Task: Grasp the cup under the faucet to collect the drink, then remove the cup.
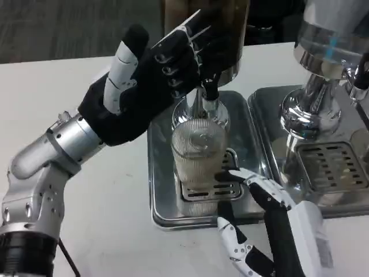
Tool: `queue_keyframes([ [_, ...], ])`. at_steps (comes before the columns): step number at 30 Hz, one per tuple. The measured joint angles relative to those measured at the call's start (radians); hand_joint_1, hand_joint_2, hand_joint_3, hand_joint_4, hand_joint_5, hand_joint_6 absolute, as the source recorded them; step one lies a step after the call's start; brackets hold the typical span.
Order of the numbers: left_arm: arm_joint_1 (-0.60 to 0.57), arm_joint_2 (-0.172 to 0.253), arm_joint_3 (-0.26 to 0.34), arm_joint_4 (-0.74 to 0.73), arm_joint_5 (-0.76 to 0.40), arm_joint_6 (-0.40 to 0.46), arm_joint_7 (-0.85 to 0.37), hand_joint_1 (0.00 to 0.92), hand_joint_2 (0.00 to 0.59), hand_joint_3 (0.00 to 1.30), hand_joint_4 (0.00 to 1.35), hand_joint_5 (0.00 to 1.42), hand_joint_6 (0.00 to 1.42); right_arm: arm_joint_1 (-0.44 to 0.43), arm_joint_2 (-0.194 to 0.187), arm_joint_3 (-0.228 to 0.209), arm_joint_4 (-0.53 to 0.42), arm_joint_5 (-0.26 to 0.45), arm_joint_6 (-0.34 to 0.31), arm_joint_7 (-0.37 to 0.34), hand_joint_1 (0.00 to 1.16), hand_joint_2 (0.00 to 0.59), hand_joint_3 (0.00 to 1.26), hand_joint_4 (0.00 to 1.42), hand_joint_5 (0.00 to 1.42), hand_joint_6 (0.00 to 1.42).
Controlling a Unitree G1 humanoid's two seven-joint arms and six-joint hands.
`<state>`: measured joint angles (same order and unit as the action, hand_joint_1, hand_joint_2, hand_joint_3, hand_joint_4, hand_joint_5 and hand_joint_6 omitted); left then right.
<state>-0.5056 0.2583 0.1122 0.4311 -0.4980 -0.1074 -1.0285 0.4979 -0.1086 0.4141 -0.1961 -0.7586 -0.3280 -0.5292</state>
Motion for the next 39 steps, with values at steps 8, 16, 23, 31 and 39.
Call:
queue_keyframes([
  [8,-0.009,-0.001,-0.015,0.054,0.045,-0.034,0.0,0.0,0.133,0.0,0.0,0.0,0.0,0.009,0.014,0.003,0.0,0.0,0.0,-0.001,0.49,0.488,0.44,0.31,0.32,0.2],
  [16,-0.016,0.002,-0.023,0.095,0.087,-0.056,-0.001,0.0,0.131,0.0,0.0,0.0,0.0,0.013,0.015,0.003,0.0,0.001,0.0,0.002,0.49,0.488,0.44,0.31,0.32,0.2],
  [23,-0.02,0.014,-0.053,0.101,0.131,-0.122,0.004,0.0,0.131,0.0,0.0,0.0,0.0,0.018,0.014,-0.001,-0.004,0.007,0.0,0.016,0.49,0.488,0.45,0.31,0.32,0.2],
  [31,-0.02,0.03,-0.083,0.111,0.185,-0.205,0.026,0.0,0.131,0.0,0.0,0.0,0.0,0.029,0.013,-0.004,-0.009,0.02,0.0,0.028,0.49,0.488,0.45,0.31,0.32,0.2],
  [39,-0.019,0.069,-0.135,0.123,0.271,-0.333,0.073,0.0,0.131,0.0,0.0,0.0,0.0,0.034,0.014,-0.004,-0.01,0.022,0.0,0.031,0.49,0.488,0.45,0.31,0.32,0.2],
])
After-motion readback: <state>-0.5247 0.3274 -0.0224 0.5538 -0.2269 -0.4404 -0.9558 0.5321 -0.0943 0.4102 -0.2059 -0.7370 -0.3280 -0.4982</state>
